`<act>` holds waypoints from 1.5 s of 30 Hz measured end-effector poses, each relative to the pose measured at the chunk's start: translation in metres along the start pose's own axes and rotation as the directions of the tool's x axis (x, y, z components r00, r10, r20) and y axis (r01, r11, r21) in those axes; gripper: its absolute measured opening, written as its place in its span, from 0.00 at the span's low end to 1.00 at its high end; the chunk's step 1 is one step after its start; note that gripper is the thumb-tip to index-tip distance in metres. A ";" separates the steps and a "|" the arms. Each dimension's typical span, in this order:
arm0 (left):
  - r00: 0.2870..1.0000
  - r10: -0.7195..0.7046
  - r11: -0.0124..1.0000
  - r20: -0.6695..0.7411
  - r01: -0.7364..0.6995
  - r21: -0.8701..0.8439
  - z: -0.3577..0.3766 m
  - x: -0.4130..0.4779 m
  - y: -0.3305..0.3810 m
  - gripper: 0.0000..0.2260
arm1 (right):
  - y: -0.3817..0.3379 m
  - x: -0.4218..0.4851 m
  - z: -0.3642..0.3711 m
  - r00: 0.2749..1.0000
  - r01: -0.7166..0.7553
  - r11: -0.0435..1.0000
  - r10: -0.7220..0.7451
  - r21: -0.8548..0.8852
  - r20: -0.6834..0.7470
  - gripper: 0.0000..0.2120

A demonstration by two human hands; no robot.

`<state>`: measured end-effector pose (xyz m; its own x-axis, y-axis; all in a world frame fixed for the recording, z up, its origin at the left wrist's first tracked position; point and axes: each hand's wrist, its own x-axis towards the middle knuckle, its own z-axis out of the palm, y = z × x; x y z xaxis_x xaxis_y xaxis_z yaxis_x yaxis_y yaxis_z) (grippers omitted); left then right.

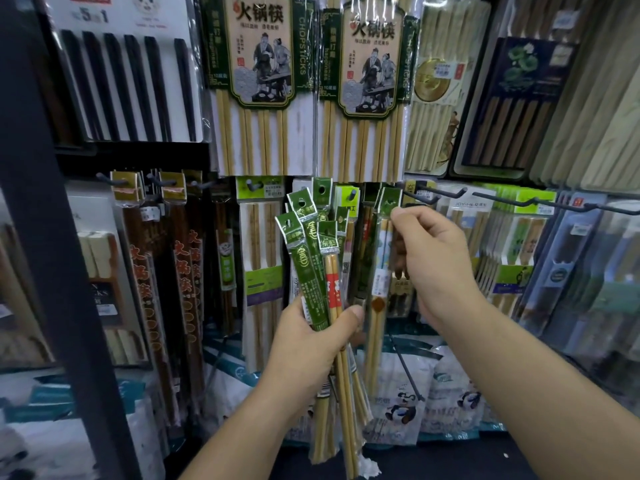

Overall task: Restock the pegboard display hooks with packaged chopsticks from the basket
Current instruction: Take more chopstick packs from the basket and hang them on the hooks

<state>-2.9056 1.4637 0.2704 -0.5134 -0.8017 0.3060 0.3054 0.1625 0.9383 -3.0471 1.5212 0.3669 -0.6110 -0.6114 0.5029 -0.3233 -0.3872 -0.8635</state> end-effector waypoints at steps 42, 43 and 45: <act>0.998 -0.026 0.989 0.051 0.033 -0.143 -0.002 -0.005 0.013 0.02 | 0.013 -0.017 0.010 0.975 -0.096 0.995 0.098 -0.017 0.198 0.11; 0.998 -0.044 0.984 0.043 0.051 -0.173 -0.001 -0.005 0.014 0.03 | 0.013 -0.017 0.010 0.977 -0.102 0.995 0.101 -0.005 0.186 0.12; 0.995 -0.097 0.967 0.003 0.095 -0.236 -0.001 -0.005 0.015 0.03 | 0.013 -0.014 0.008 0.983 -0.126 0.992 0.122 0.025 0.139 0.16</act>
<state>-2.8977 1.4700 0.2827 -0.5430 -0.8120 0.2140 0.4356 -0.0545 0.8985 -3.0366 1.5193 0.3493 -0.5396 -0.7437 0.3946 -0.2257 -0.3238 -0.9188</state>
